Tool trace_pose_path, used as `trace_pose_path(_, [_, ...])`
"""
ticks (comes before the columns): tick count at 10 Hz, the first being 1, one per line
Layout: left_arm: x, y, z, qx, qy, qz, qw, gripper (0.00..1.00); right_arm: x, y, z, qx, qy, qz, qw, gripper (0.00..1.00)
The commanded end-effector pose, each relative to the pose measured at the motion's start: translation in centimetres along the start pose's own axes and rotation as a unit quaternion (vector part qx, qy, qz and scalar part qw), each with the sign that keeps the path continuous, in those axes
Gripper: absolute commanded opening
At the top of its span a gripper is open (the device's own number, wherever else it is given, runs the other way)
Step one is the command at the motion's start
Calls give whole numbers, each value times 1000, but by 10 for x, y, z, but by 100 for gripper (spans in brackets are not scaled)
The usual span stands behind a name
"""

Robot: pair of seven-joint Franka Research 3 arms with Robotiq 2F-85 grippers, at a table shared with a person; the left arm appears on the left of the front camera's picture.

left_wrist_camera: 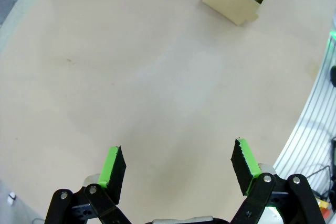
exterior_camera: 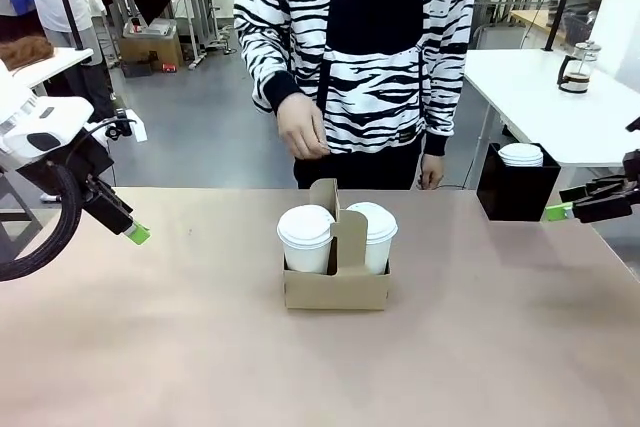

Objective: Pour a drink into a cup and package it in a carrier.
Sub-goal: Insert the held 600 ml Paper Cup into the Cup Carrier.

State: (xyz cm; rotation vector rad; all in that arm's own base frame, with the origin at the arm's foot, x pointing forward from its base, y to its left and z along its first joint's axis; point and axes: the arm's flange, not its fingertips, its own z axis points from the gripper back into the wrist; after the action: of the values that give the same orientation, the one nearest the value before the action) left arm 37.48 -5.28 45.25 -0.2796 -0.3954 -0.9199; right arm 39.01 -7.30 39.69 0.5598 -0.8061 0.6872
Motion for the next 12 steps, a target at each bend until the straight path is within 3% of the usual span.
trace_pose_path(1, [0, 1, -1, -3, -7, -1, 1000, 100, 1, 1, 2, 1, -2, 1, 1000, 100])
trace_pose_path(12, [0, 1, -1, -3, -7, -1, 1000, 100, 1, 1, 2, 1, -2, 1, 1000, 100])
